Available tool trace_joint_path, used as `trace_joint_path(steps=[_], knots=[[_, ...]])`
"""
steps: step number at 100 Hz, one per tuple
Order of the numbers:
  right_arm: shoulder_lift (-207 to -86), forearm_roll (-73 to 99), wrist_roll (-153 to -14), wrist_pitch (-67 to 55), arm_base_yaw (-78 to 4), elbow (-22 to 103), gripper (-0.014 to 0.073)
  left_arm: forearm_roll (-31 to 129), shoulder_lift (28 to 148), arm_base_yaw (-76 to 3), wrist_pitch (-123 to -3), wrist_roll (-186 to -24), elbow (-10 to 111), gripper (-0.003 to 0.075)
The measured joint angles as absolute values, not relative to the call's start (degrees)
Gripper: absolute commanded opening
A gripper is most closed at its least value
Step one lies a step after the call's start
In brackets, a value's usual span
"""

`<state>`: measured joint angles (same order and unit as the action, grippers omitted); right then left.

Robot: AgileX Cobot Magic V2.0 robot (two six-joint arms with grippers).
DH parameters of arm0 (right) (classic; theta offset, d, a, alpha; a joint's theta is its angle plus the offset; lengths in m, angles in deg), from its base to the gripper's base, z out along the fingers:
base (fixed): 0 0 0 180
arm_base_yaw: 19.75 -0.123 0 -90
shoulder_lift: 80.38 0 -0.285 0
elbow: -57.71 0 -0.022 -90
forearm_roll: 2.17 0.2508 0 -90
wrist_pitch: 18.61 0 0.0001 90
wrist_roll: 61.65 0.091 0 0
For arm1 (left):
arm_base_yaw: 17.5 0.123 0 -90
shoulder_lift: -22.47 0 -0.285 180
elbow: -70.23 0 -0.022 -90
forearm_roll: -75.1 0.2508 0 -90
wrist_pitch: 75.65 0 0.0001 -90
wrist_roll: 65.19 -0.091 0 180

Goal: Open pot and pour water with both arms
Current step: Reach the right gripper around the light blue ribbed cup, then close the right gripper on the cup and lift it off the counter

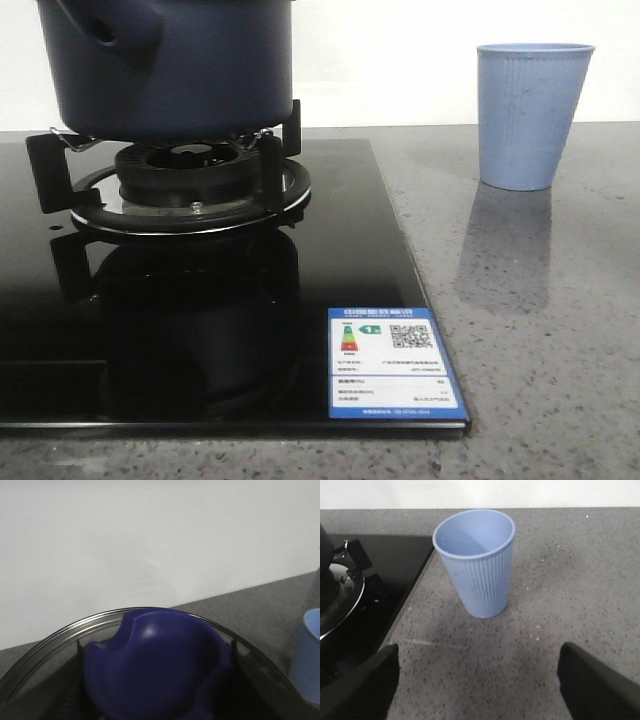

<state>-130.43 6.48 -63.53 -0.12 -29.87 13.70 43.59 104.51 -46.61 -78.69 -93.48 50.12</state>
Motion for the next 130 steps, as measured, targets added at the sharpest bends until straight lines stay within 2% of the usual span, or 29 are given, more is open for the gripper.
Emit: trace_joint_path(steps=[24, 55, 111, 130], knots=[[-137.8, 6.5, -63.5, -9.0, -30.2, 13.6, 0.056, 43.6, 97.8, -38.7, -77.8, -93.5, 50.1, 0.0347], [-147.0, 6.6, -63.6, -30.2, -34.4, 7.4, 0.056, 44.9, 92.6, -29.2, -73.8, -93.5, 50.1, 0.0347], [-174.6, 7.7, -63.3, -65.7, -36.0, 7.2, 0.0561, 45.6, 90.6, -27.5, -73.5, -93.5, 50.1, 0.0347], [-180.8, 7.7, -62.4, -68.9, -36.0, 10.5, 0.0561, 45.6, 90.6, -27.5, -73.5, -93.5, 50.1, 0.0347]])
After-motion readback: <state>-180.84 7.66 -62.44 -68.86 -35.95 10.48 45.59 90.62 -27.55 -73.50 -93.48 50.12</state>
